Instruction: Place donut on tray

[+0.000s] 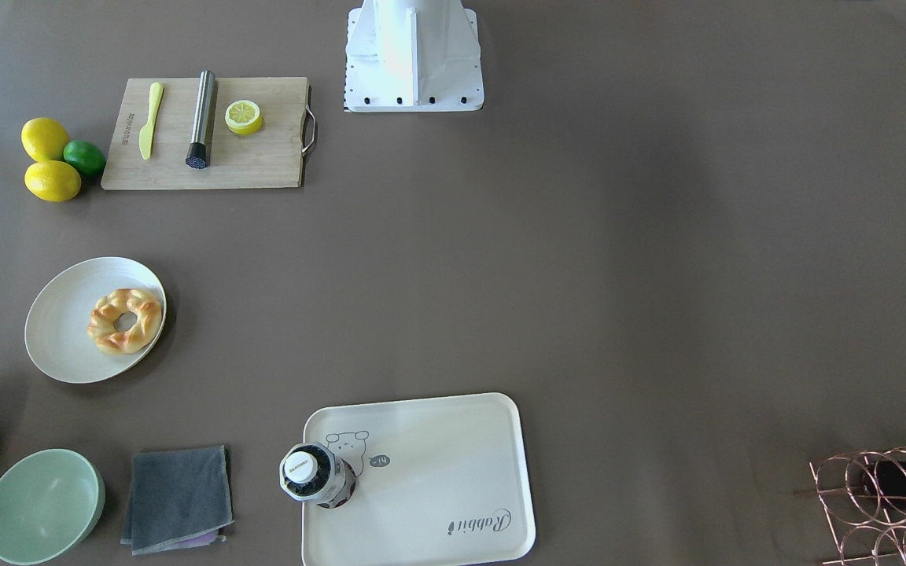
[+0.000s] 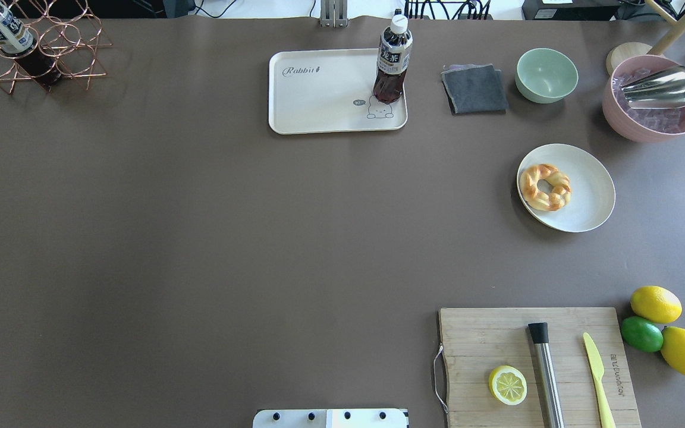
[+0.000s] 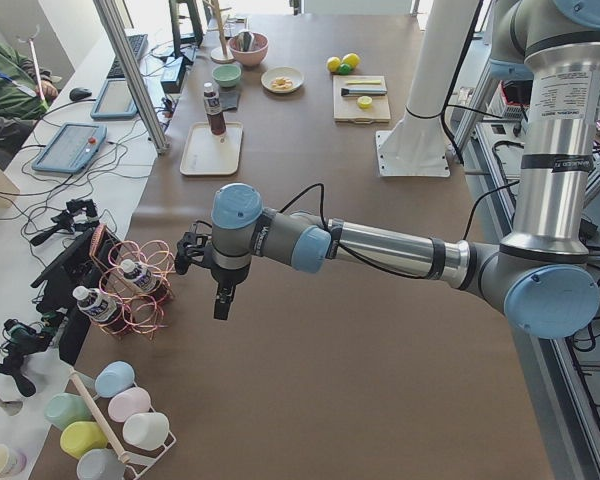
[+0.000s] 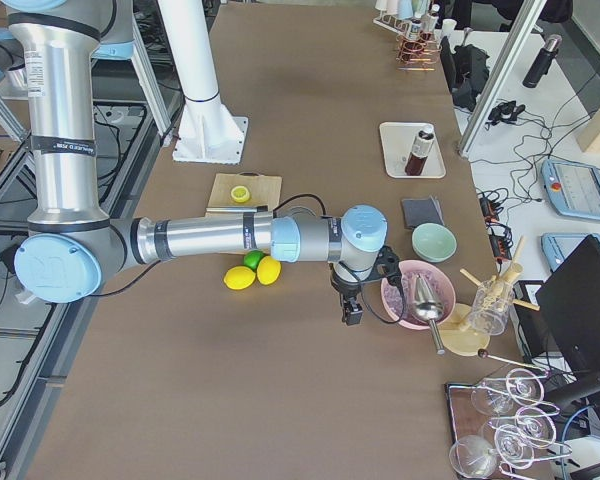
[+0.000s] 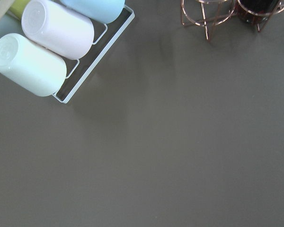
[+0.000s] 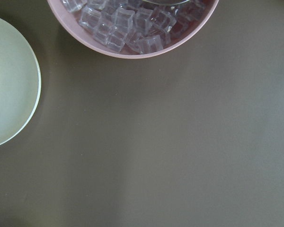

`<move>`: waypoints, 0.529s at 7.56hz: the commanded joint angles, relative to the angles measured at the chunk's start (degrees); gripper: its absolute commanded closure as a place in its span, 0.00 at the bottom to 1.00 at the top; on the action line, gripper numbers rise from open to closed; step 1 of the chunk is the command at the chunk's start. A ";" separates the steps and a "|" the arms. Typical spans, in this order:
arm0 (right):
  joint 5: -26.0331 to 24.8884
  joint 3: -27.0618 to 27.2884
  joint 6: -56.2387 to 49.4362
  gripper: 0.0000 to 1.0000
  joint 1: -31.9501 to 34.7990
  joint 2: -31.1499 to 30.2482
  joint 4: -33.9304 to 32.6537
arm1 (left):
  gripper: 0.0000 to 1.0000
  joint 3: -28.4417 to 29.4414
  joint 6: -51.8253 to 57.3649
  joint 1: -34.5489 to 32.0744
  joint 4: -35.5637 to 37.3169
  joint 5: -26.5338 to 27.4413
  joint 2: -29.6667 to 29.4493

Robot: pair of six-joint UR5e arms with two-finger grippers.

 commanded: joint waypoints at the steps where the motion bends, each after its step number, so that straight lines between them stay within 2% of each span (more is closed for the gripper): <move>1: 0.90 1.60 -0.06 0.00 -0.14 -0.72 0.07 | 0.01 0.86 -2.51 -0.10 -10.33 -7.31 1.55; 4: 0.90 2.66 2.38 0.00 -0.75 -1.60 1.11 | 0.01 2.01 -3.58 3.24 -15.02 -6.70 1.46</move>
